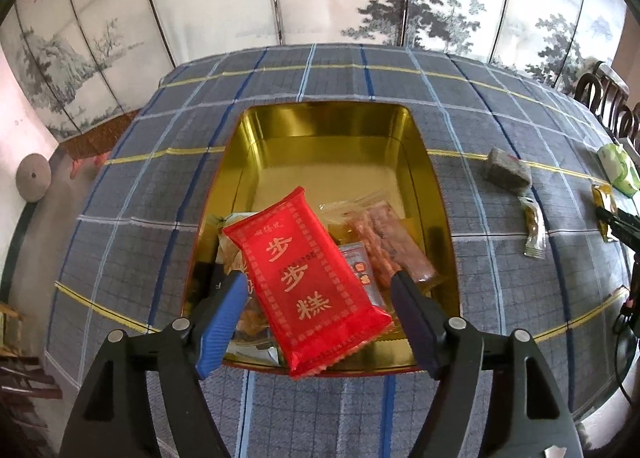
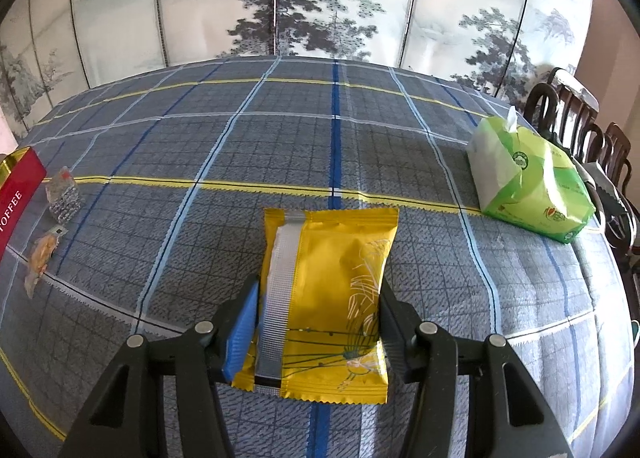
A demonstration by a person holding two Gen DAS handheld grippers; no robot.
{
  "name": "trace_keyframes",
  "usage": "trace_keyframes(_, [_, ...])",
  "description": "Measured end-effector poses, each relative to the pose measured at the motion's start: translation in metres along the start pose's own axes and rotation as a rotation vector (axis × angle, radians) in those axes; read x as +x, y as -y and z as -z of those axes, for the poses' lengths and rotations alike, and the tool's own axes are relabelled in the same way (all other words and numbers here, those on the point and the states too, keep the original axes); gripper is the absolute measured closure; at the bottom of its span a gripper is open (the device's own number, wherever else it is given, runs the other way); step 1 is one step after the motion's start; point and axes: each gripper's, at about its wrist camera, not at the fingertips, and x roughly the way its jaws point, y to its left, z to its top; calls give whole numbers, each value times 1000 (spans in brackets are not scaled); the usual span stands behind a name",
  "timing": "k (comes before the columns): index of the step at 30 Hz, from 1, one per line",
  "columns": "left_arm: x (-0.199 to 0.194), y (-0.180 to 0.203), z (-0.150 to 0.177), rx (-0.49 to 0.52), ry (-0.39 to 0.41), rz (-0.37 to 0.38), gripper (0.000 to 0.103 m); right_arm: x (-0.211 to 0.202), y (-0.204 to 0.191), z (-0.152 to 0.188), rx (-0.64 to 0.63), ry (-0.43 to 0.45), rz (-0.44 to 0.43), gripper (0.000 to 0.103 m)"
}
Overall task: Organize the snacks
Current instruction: 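Lower the red printed pack into the gold tin and open the left tool, then carry the yellow pastry bag into the gold tin and open the right tool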
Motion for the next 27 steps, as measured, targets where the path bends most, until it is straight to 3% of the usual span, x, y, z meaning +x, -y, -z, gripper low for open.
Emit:
trace_keyframes(10, [-18, -2, 4, -42, 54, -13, 18, -15, -24, -7, -21, 8, 33, 48])
trace_keyframes(19, [-35, -1, 16, -108, 90, -6, 8, -30, -52, -14, -25, 27, -23, 48])
trace_keyframes(27, [-50, -7, 21, -168, 117, -25, 7, -50, -94, -20, -76, 49, -98, 48])
